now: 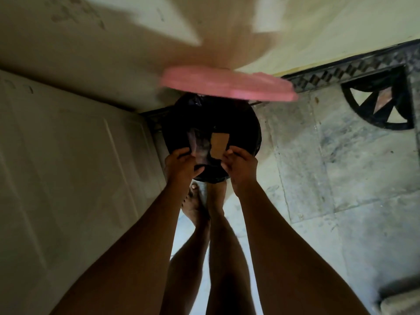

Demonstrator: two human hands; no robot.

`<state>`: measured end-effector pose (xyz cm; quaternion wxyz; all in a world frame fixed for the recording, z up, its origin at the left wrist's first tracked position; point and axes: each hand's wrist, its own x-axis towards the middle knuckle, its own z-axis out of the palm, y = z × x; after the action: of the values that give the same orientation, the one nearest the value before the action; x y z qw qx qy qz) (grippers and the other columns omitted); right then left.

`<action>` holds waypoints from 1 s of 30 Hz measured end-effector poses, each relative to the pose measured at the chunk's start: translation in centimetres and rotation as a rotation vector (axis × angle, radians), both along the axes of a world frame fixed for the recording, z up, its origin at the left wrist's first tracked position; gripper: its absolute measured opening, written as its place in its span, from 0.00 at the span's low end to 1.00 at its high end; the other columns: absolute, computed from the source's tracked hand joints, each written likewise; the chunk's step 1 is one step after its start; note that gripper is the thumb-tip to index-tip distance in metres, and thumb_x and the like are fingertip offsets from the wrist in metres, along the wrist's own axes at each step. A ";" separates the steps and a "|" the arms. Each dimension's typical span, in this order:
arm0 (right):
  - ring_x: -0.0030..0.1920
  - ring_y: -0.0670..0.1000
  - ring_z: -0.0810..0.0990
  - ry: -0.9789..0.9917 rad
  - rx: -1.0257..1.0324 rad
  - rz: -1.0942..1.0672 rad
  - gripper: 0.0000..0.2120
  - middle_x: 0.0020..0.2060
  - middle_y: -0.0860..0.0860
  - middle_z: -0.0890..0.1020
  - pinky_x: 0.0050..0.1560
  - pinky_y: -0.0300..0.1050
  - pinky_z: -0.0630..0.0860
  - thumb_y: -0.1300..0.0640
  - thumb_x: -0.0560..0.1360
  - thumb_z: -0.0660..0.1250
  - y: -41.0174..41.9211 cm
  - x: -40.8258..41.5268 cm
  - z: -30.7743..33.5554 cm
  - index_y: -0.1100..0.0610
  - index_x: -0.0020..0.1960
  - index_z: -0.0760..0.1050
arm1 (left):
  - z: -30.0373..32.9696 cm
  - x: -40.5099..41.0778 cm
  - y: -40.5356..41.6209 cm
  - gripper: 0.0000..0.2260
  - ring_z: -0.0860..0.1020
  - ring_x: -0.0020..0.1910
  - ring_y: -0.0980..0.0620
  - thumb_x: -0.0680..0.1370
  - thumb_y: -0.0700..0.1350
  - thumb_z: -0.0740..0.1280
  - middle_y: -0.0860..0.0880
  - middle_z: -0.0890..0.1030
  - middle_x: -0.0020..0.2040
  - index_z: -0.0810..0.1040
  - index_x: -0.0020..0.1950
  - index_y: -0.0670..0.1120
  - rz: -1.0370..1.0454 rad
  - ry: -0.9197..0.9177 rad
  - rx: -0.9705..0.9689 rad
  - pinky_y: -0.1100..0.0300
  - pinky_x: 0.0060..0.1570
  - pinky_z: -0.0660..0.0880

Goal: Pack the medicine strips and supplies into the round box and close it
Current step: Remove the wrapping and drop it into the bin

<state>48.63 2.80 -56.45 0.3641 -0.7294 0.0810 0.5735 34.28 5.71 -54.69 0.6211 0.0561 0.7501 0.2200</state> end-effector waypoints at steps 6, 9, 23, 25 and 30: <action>0.42 0.58 0.85 -0.135 -0.075 0.151 0.06 0.40 0.57 0.85 0.55 0.58 0.84 0.65 0.75 0.70 0.1 0.2 1.0 0.63 0.51 0.82 | 0.7 -0.8 -0.4 0.11 0.83 0.54 0.39 0.77 0.38 0.70 0.37 0.83 0.58 0.81 0.59 0.44 -0.161 0.153 0.046 0.38 0.61 0.80; 0.41 0.57 0.87 -0.146 -0.064 0.212 0.05 0.37 0.56 0.86 0.49 0.54 0.84 0.65 0.73 0.69 -0.1 0.3 3.0 0.60 0.47 0.83 | 0.2 -1.3 -1.2 0.05 0.85 0.52 0.39 0.73 0.41 0.73 0.40 0.86 0.50 0.84 0.46 0.49 -0.277 0.234 0.089 0.39 0.58 0.81; 0.44 0.56 0.88 -0.287 0.205 0.242 0.12 0.39 0.54 0.88 0.52 0.56 0.84 0.69 0.74 0.68 -3.0 -0.5 29.2 0.54 0.42 0.83 | 26.5 0.6 -2.8 0.05 0.86 0.51 0.48 0.78 0.38 0.72 0.46 0.87 0.49 0.84 0.53 0.44 -0.361 0.204 0.468 0.53 0.54 0.82; 0.42 0.56 0.88 -0.327 0.276 0.237 0.10 0.38 0.55 0.87 0.48 0.53 0.83 0.69 0.75 0.69 -2.9 -0.3 33.7 0.56 0.43 0.83 | 31.4 0.4 -2.9 0.04 0.86 0.51 0.48 0.79 0.38 0.72 0.45 0.87 0.49 0.83 0.53 0.43 -0.339 0.192 0.551 0.60 0.50 0.82; 0.43 0.56 0.88 -0.439 0.458 0.250 0.05 0.39 0.57 0.87 0.48 0.56 0.84 0.64 0.77 0.72 -2.7 -0.1 45.5 0.56 0.45 0.83 | 43.5 -0.8 -3.4 0.04 0.85 0.52 0.51 0.80 0.41 0.72 0.48 0.87 0.50 0.84 0.54 0.44 -0.346 0.165 0.720 0.56 0.54 0.82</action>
<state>48.51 0.06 -10.96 0.4540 -0.7390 -0.2205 0.4462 33.49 2.35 -11.20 0.5273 0.4126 0.6521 0.3555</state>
